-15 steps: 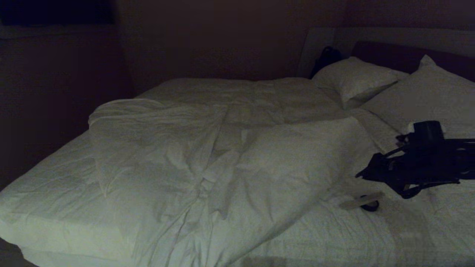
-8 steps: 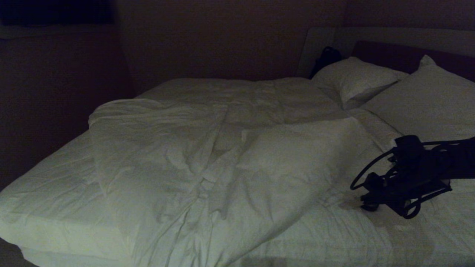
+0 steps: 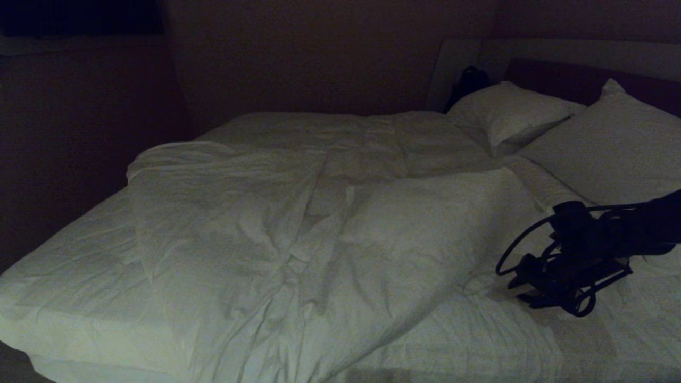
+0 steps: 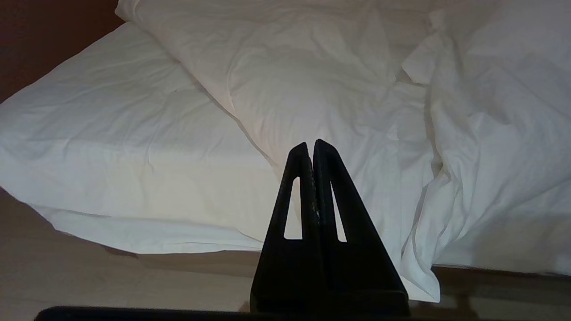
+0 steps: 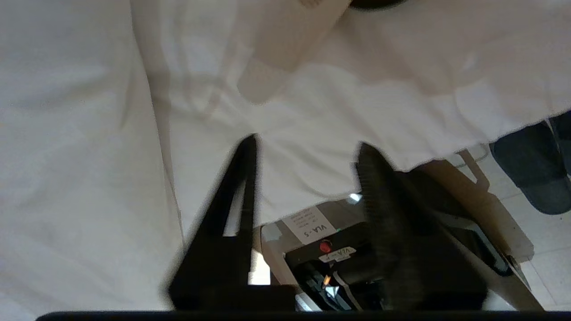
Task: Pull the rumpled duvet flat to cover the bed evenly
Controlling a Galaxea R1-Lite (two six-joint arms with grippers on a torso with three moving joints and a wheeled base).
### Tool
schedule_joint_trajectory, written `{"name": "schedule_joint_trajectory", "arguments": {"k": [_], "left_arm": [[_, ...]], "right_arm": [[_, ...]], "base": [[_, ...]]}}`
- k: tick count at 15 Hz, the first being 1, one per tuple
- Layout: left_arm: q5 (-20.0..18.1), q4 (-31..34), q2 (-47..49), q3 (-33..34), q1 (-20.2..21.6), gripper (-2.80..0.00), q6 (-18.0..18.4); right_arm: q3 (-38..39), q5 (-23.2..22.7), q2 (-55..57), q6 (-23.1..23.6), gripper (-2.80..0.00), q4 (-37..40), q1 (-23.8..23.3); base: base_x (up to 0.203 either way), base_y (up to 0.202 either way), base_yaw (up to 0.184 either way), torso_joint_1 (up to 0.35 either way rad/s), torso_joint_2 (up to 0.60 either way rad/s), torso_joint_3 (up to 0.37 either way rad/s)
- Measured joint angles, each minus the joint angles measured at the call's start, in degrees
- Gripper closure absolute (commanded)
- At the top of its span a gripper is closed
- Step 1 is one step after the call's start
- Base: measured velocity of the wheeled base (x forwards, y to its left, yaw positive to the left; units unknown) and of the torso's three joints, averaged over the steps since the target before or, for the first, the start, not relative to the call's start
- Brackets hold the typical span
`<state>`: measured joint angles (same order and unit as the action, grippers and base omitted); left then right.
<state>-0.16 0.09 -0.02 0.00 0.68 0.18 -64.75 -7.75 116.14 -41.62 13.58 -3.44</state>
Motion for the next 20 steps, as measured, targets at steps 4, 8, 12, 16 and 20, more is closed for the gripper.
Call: {"name": "schedule_joint_trajectory", "arguments": {"k": [4,8,12,16,20], "left_arm": [[0.04,0.0,0.0,0.0,0.0,0.0,-0.02],[0.0,0.0,0.0,0.0,0.0,0.0,0.0],[0.0,0.01,0.0,0.0,0.0,0.0,-0.02],[0.04,0.0,0.0,-0.02,0.0,0.0,-0.01],[0.0,0.0,0.0,-0.05,0.0,0.0,0.01]], "right_arm": [[-2.61,0.15,2.17,0.01,-2.8,0.34,0.0],[-5.54,0.79,5.55,0.02,-2.8,0.33,-0.04],[-7.49,0.81,7.64,0.24,-2.8,0.39,-0.44],[-8.51,0.84,8.96,0.39,-2.8,0.34,-0.68],[-8.95,0.78,9.88,0.72,-2.8,0.33,-1.29]], "base": [[0.0,0.0,0.0,0.0,0.0,0.0],[0.0,0.0,0.0,0.0,0.0,0.0],[0.0,0.0,0.0,0.0,0.0,0.0],[0.0,0.0,0.0,0.0,0.0,0.0],[0.0,0.0,0.0,0.0,0.0,0.0]]}}
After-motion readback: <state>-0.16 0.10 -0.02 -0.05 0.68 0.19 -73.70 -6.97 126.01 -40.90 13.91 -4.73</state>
